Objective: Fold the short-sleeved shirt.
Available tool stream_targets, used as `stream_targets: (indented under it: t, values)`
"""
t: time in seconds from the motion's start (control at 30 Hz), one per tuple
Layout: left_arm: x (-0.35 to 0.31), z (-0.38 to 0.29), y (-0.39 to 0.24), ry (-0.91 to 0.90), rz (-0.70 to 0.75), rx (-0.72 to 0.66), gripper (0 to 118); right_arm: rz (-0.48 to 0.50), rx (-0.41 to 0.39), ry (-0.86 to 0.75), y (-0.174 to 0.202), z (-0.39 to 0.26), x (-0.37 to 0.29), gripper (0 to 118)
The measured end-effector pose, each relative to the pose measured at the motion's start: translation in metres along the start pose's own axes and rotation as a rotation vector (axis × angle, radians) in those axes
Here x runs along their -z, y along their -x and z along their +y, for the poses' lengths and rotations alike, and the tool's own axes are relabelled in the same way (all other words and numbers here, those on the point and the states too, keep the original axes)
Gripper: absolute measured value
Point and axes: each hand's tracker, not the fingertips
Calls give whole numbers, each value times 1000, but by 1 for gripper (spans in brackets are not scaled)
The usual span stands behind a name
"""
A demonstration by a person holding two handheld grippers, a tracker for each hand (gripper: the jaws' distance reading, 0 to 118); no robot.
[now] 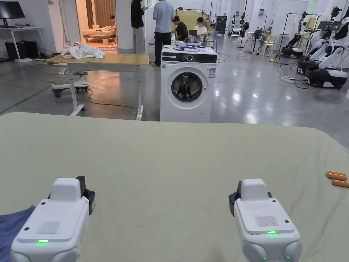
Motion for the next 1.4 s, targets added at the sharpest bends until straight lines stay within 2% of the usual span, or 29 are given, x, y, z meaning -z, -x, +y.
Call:
stream_targets:
  t: [0.07,0.17,0.23,0.37,0.47,0.57,0.83,0.9,0.97,1.07,1.13,1.23,1.3,1.33,1.4]
  values:
    - [-1,-1,13,-5,-23,-209,0,5,142,-1,-6,-4,-2,5]
    - [-2,-2,20,-23,-29,-307,0,-23,204,-20,-6,-7,-7,5]
    - [-4,1,15,-22,-32,-275,0,-22,194,-22,-7,-6,-7,5]
    - [-5,7,5,-19,-50,-124,0,-18,136,-30,-3,-2,-9,5]
    - [-3,8,0,41,-24,15,0,-23,88,-34,0,2,-11,5]
    - [-4,8,8,112,7,60,0,-21,39,-41,5,3,-13,5]
    - [-14,-2,103,320,96,93,0,21,-40,-21,22,-7,-13,5]
    - [-17,-1,132,366,115,54,0,35,-49,-14,26,-9,-12,5]
    - [-18,0,164,401,147,10,0,49,-50,-6,31,-11,-11,5]
    - [-23,3,195,479,186,39,0,73,-47,7,39,-13,-9,5]
    - [-23,3,217,549,189,12,0,144,3,16,41,-15,-8,5]
    - [-18,-7,247,635,185,-53,0,152,-12,28,49,-17,-7,5]
    - [-13,-15,259,698,208,-59,10,164,-15,32,53,-20,-7,5]
    - [-10,-21,265,730,190,-68,21,170,-14,37,54,-21,-7,5]
    - [5,-41,288,772,188,-104,68,179,-16,45,58,-24,-6,5]
